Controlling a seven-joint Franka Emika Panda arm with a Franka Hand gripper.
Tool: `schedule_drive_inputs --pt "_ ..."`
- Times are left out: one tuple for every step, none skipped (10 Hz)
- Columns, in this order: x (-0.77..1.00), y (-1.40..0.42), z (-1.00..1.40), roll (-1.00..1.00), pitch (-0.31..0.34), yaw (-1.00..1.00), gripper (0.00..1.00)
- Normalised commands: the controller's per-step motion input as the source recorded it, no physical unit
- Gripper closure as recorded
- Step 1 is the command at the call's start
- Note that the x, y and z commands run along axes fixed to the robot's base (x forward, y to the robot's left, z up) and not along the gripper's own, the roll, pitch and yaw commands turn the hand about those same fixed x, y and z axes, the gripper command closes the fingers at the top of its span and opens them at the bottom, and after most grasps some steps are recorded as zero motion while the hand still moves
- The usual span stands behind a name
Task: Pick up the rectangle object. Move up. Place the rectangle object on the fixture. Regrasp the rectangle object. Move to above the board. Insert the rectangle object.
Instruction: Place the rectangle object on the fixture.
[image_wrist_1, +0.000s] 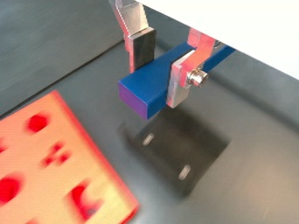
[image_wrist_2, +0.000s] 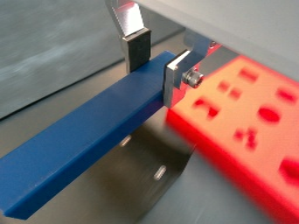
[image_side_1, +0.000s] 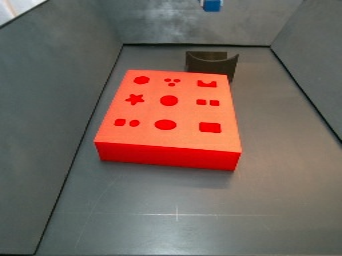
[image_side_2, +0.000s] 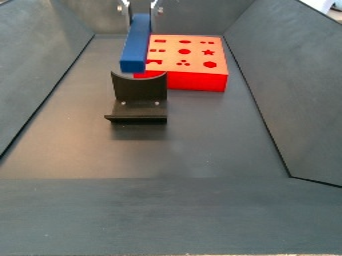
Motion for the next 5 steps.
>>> schedule_drive_inputs --pt "0.17 -0.48 0.0 -1.0 0.052 0.0 1.0" --pt "0.13 -0.24 0.0 -1.0 0.063 -0.01 1.0" --pt "0.11 -0.07 -0.01 -1.0 0.077 -0.01 1.0" --pt "0.1 -0.03 -0.01 -1.0 0.088 -0.02 1.0" --pt "0.1 0.0 -0.02 -1.0 0.099 -0.03 1.0"
